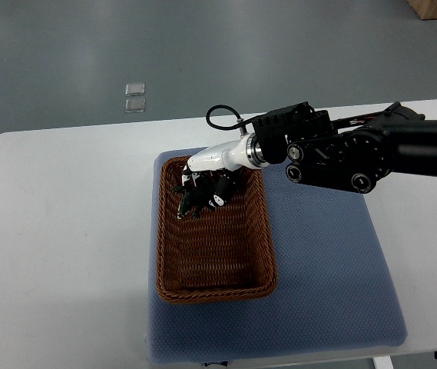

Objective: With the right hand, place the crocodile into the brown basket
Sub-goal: 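Carry the crocodile over the wicker basket and lower it inside, then open the right hand to release the crocodile and lift away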

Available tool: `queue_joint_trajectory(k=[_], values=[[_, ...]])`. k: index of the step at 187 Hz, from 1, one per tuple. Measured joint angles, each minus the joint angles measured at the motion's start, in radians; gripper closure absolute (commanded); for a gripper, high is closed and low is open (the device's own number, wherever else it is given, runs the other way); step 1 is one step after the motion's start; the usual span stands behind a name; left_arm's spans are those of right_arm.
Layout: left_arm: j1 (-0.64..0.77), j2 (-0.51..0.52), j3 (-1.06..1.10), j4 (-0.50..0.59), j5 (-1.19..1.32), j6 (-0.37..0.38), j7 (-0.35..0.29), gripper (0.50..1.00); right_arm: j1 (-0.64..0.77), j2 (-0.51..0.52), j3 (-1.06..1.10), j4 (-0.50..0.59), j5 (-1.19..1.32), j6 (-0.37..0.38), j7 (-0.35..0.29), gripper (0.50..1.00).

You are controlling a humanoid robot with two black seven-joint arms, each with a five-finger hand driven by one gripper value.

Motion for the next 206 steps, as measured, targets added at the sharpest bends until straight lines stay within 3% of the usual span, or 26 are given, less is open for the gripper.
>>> queue_joint_trajectory(k=[23, 55, 122, 167, 206], values=[[0.000, 0.000, 0.000, 0.000, 0.000, 0.000, 0.000, 0.500, -0.002, 0.000, 0.000, 0.000, 0.001, 0.004, 0.000, 0.752], [0.000, 0.000, -0.001, 0.000, 0.000, 0.000, 0.000, 0.500, -0.002, 0.000, 0.002, 0.001, 0.002, 0.008, 0.001, 0.644], [0.000, 0.000, -0.001, 0.000, 0.000, 0.000, 0.000, 0.500, 0.006, -0.030, 0.032, 0.002, 0.004, 0.009, 0.004, 0.621], [0.000, 0.000, 0.001, 0.000, 0.000, 0.000, 0.000, 0.500, -0.015, -0.112, 0.211, -0.006, 0.188, 0.003, 0.005, 0.623], [0.000, 0.000, 0.001, -0.001, 0.001, 0.000, 0.000, 0.500, -0.142, -0.161, 0.489, -0.075, 0.417, -0.002, 0.005, 0.621]])
